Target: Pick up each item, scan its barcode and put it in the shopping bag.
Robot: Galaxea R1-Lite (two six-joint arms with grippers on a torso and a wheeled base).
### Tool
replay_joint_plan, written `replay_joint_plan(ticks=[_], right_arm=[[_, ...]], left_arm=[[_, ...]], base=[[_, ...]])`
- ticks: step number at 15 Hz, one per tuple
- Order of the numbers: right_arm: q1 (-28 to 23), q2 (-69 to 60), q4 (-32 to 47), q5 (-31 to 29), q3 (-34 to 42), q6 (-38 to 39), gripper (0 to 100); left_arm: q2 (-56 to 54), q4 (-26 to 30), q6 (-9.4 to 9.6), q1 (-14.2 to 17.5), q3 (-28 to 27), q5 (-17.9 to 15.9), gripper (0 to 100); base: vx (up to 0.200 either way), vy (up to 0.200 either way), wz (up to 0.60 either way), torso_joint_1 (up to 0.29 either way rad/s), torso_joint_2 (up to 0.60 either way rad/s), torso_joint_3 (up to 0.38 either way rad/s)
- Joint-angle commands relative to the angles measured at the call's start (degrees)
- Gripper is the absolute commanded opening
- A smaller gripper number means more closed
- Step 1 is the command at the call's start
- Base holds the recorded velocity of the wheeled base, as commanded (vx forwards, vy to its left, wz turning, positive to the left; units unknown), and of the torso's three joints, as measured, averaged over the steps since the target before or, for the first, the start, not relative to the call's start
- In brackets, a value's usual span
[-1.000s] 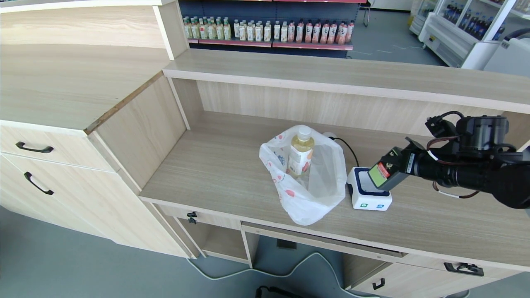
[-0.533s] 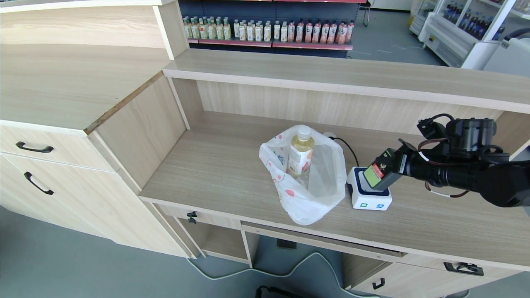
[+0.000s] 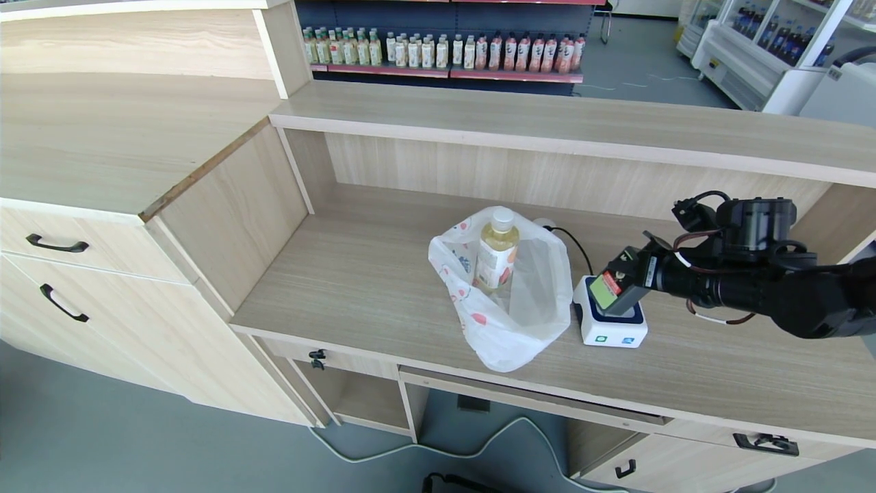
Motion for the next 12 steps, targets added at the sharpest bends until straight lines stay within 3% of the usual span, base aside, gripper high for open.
replay_joint_plan(ticks=[1,12], right_arm=[[0.07,0.76,-0.05,0.03,-0.29,-0.2,0],[0.07,1.73,-0.32,0.03,-0.64,-0.2,0]], left_arm=[[-0.02,-0.03,-0.08,0.01,0.01,0.09,100],[-0.02,-0.03,0.0,0.01,0.01,0.0,100]], base=[[0.0,0.0,0.0,0.0,0.0,0.0],[0.0,0.0,0.0,0.0,0.0,0.0]])
